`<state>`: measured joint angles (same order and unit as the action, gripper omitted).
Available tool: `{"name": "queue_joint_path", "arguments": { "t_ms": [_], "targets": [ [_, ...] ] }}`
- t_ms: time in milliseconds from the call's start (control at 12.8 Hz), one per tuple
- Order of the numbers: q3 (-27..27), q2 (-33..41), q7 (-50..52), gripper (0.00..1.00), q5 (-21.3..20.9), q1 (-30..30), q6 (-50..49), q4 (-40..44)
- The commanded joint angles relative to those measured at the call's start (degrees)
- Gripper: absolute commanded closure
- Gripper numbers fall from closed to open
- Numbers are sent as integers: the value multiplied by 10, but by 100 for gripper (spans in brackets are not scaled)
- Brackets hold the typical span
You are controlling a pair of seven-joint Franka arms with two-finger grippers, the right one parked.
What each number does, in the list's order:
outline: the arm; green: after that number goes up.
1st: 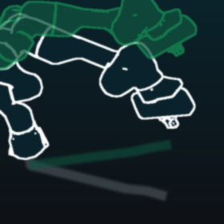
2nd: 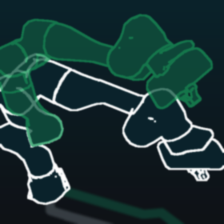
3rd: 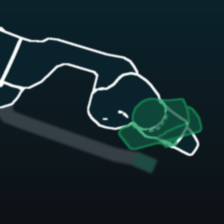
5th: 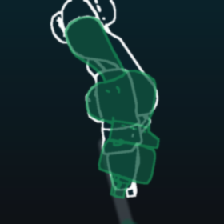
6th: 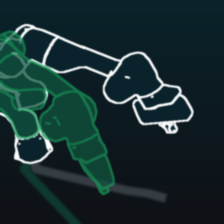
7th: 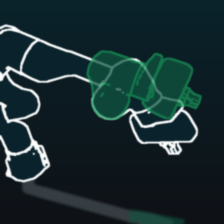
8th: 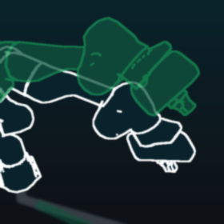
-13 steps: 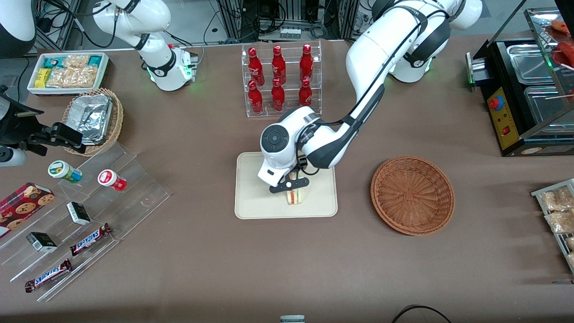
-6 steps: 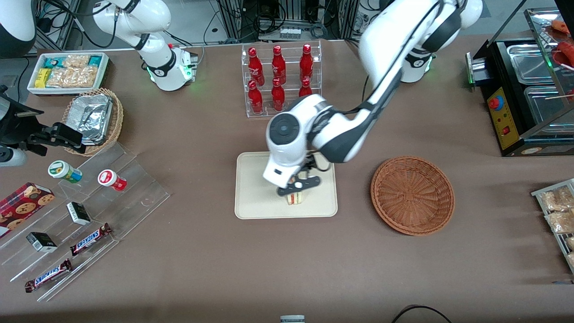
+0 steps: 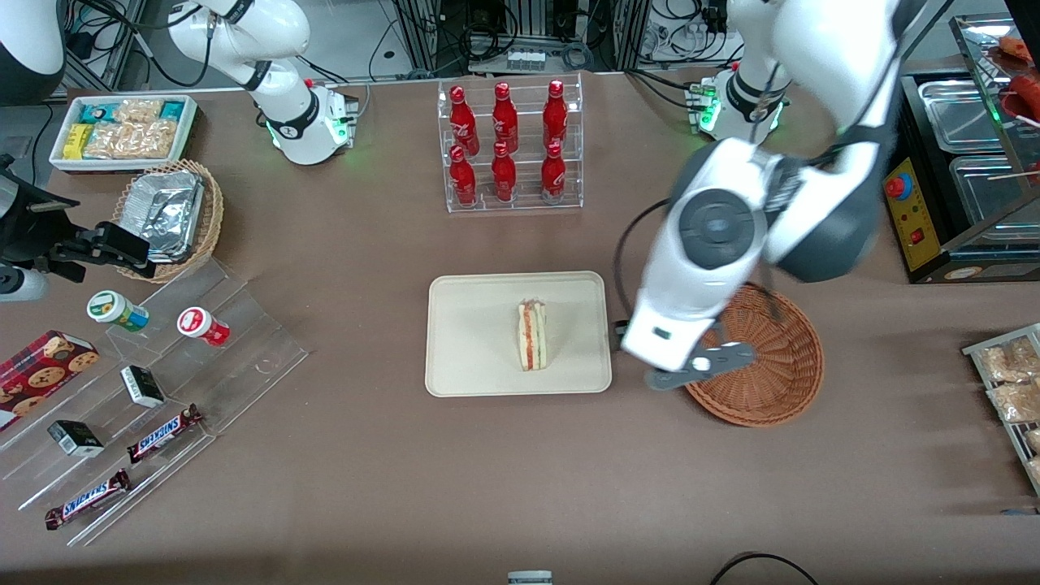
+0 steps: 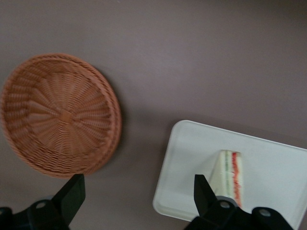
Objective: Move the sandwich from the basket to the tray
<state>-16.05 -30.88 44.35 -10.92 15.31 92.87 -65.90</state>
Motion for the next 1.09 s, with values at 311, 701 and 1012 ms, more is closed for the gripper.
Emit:
{"name": "queue_joint_path", "arguments": {
  "t_ms": [311,701,1012],
  "targets": [
    [-2,165,-42,0,4,-77,13,-180],
    [-1,253,-121,0,47,-151,13,-245],
    [1,290,-140,0,64,-189,4,-259]
  ]
}}
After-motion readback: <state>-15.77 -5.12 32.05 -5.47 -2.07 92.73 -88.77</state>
